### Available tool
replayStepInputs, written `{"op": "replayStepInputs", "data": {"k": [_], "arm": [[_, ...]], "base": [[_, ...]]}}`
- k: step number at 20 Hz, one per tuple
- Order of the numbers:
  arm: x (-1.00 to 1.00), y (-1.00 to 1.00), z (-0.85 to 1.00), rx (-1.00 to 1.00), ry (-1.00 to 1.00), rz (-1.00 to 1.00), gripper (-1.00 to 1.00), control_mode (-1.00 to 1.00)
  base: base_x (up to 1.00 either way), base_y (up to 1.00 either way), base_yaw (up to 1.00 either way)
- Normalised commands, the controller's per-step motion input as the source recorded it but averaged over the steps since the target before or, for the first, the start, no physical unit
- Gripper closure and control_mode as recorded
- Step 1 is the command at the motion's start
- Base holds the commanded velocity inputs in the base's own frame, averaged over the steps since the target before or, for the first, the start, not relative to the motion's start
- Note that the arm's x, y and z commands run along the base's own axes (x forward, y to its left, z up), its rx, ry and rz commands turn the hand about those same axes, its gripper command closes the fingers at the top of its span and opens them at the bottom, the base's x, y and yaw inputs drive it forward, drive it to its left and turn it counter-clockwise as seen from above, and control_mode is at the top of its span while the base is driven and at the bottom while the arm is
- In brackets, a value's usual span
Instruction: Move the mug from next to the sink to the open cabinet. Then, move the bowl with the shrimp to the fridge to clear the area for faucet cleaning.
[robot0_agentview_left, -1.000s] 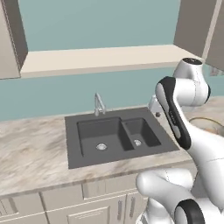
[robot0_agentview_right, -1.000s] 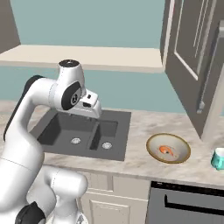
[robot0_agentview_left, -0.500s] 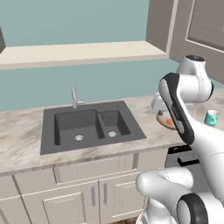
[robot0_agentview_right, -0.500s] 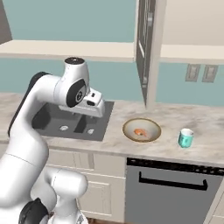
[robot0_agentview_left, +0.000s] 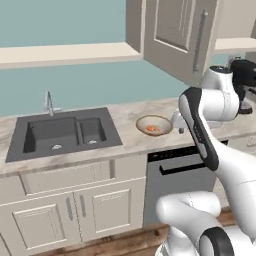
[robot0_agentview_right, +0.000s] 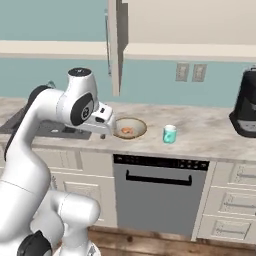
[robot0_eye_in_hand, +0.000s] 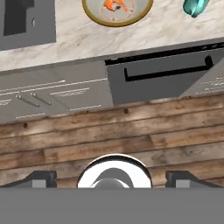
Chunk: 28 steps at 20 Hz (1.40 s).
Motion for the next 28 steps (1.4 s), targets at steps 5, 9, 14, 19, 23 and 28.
{"op": "replayStepInputs", "data": {"k": [5,9,14,19,23,28], "arm": [[0.0,0.0,0.0,0.0,0.0,0.0,-1.0,1.0],[0.0,0.0,0.0,0.0,0.0,0.0,-1.0,1.0],[0.0,0.0,0.0,0.0,0.0,0.0,-1.0,1.0],[0.0,0.0,0.0,0.0,0.0,0.0,-1.0,1.0],[0.0,0.0,0.0,0.0,0.0,0.0,-1.0,1.0],[0.0,0.26,-0.62,-0.05,-0.01,-0.1,-1.0,-1.0]], "base": [[0.01,-1.0,-0.07],[0.39,-0.94,-0.01],[0.89,-0.09,0.0],[0.77,0.0,0.0],[0.19,0.0,0.0],[0.0,0.02,0.0]]}}
